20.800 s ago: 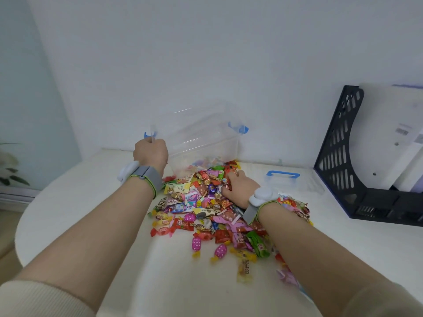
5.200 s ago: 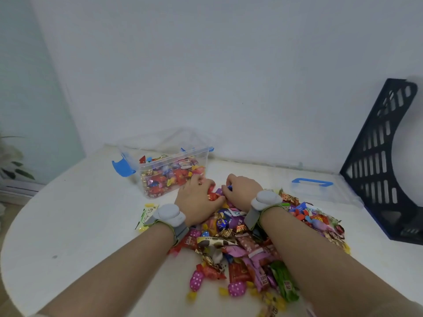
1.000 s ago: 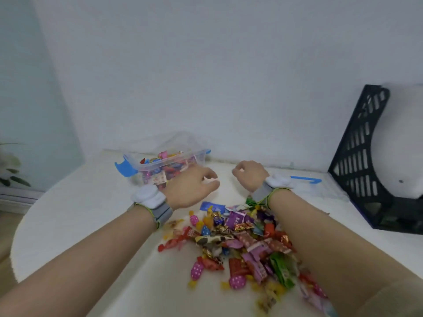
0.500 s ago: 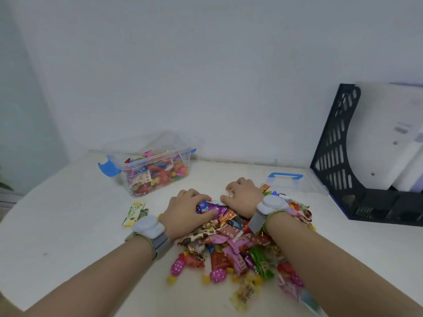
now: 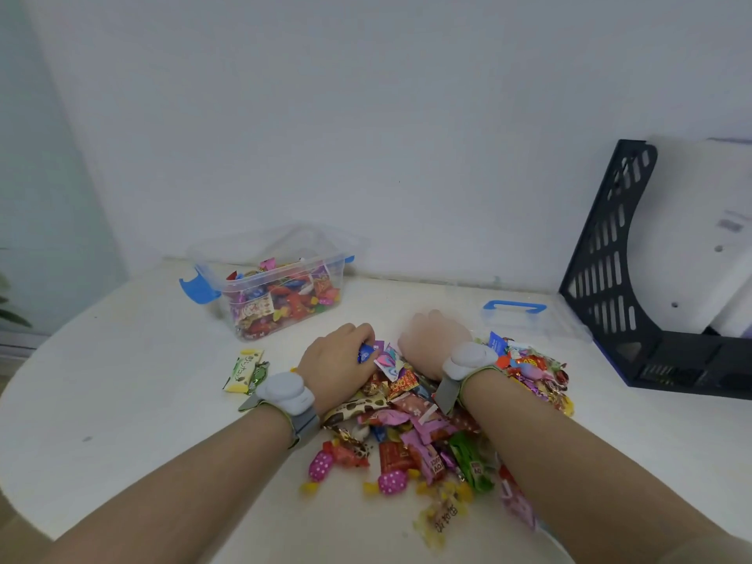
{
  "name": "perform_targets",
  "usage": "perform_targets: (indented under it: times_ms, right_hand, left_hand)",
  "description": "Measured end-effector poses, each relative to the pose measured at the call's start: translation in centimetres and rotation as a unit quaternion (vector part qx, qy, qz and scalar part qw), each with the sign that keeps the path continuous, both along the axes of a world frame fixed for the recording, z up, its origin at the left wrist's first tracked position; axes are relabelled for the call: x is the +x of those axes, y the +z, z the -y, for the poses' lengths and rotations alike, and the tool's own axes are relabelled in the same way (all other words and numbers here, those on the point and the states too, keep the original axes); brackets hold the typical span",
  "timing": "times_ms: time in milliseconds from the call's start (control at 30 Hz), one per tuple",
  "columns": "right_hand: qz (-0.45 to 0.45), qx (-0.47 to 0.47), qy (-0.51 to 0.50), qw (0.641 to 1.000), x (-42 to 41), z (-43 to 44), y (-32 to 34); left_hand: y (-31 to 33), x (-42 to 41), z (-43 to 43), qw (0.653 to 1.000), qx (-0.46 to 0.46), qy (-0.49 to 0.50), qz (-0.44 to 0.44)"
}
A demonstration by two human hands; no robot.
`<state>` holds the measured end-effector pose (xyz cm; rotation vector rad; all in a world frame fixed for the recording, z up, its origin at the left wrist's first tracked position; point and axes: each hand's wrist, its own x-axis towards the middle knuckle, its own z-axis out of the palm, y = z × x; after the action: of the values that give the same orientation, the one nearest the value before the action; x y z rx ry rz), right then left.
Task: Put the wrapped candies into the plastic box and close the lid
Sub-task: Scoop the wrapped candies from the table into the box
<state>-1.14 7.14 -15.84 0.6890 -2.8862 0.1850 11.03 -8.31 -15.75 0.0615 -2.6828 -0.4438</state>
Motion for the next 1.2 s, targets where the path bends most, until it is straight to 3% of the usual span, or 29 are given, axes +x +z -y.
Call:
perform_targets:
  times_ms: [133, 367, 533, 733, 1033, 1100, 1200]
  right_hand:
    - [-0.004, -0.041, -0.001, 0.999, -0.2, 0.2, 0.2]
    - [0.02, -0.199, -0.061, 0.978, -1.0, 0.7, 2.0]
    - [0.028, -0.333, -0.097, 0.937, -1.8, 3.2, 5.8]
    - [0.076, -0.491, -0.09, 0.863, -2.8, 9.5, 11.8]
    - [0.178, -0.679, -0.022, 0.712, -3.0, 20.8, 16.6]
    - [0.178, -0.692, -0.018, 0.7, -3.0, 22.3, 15.7]
    - [0.174, -0.665, -0.02, 0.726, -3.4, 23.6, 13.8]
  left_hand:
    - [0.2, -0.5, 0.0, 0.999, 0.033, 0.016, -0.007]
    - [3.1, -1.9, 0.7, 0.965, 0.237, 0.086, -0.068]
    - [7.5, -3.3, 2.1, 0.941, 0.311, 0.074, -0.111]
    - [13.0, -5.2, 7.2, 0.933, 0.296, 0.114, -0.172]
    - [13.4, -6.0, 15.2, 0.934, 0.286, 0.202, -0.074]
    - [12.8, -5.8, 15.9, 0.941, 0.278, 0.19, -0.018]
    - [12.3, -5.7, 16.3, 0.961, 0.212, 0.158, 0.077]
